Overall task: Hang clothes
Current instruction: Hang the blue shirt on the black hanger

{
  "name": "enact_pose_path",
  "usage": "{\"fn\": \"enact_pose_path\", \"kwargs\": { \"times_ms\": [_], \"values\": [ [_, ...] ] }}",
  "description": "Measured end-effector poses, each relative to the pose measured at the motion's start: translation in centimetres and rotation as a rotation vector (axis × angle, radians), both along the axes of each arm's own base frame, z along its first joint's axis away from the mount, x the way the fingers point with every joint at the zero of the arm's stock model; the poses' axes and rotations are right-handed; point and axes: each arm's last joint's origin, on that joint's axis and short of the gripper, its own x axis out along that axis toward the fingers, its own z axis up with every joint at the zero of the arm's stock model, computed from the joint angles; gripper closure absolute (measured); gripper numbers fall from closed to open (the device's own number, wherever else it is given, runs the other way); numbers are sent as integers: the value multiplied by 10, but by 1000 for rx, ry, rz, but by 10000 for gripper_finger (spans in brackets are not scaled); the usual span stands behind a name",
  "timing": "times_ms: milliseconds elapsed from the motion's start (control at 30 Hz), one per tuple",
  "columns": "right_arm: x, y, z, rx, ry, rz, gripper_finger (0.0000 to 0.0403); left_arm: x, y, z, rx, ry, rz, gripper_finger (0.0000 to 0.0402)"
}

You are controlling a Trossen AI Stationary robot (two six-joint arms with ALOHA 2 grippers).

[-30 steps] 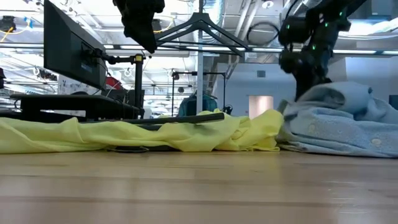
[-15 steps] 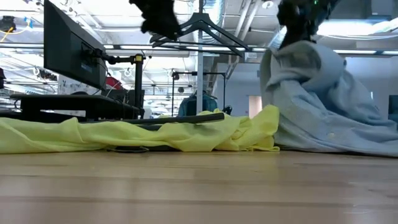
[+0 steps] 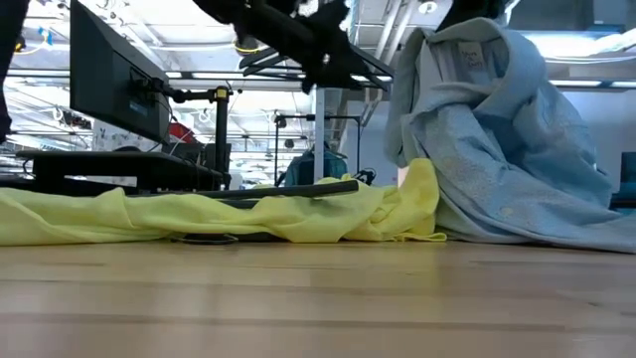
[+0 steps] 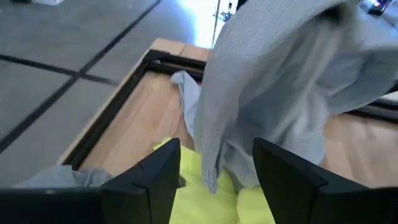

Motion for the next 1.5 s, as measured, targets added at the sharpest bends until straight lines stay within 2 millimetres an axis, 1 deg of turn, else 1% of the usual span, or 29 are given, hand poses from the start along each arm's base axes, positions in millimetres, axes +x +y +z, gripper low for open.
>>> {"fn": "enact_pose_path", "kwargs": {
  "times_ms": [133,233,433,567,700,767,800,867,900,933,967,1067,1167,1233,1300,1400,1500],
  "values": [
    [0,0,1,14,-5,-12,403,13,4,-12,-6,-7,-24,205],
    [0,0,0,15,-3,-12,403,21,6,-17,1,-43,-23,205],
    [0,0,0,17,-3,-11,402,34,9,-22,-4,-161,-63,205],
    [0,0,0,20,-4,-13,402,44,11,-30,-9,-241,-69,205],
    [0,0,0,25,-5,-17,402,47,13,-30,8,-290,-78,207],
    [0,0,0,25,-5,-17,402,47,13,-29,26,-294,-72,224],
    [0,0,0,28,-6,-20,402,47,13,-29,31,-292,-65,242],
    [0,0,1,51,-12,-38,401,47,14,-29,29,-288,-63,298],
    [1,0,1,56,-18,-43,399,47,15,-29,29,-289,-64,334],
    [1,0,1,56,-24,-45,396,46,16,-28,26,-292,-77,366],
    [1,0,2,54,-31,-44,392,45,17,-26,22,-296,-89,382],
    [2,-1,3,68,-44,-56,375,37,17,-16,17,-286,-89,395],
    [-2,-2,9,167,-52,-131,355,22,13,4,49,-252,-71,399],
    [-6,-4,20,194,-82,-158,341,9,8,18,83,-211,-54,400],
    [-10,-4,34,184,-125,-165,328,-2,5,31,116,-191,-41,400],
    [-17,-1,54,143,-165,-147,307,-13,2,42,116,-174,-32,401],
    [-25,1,65,93,-152,-185,284,-23,2,48,119,-140,18,401]
  ]
}}
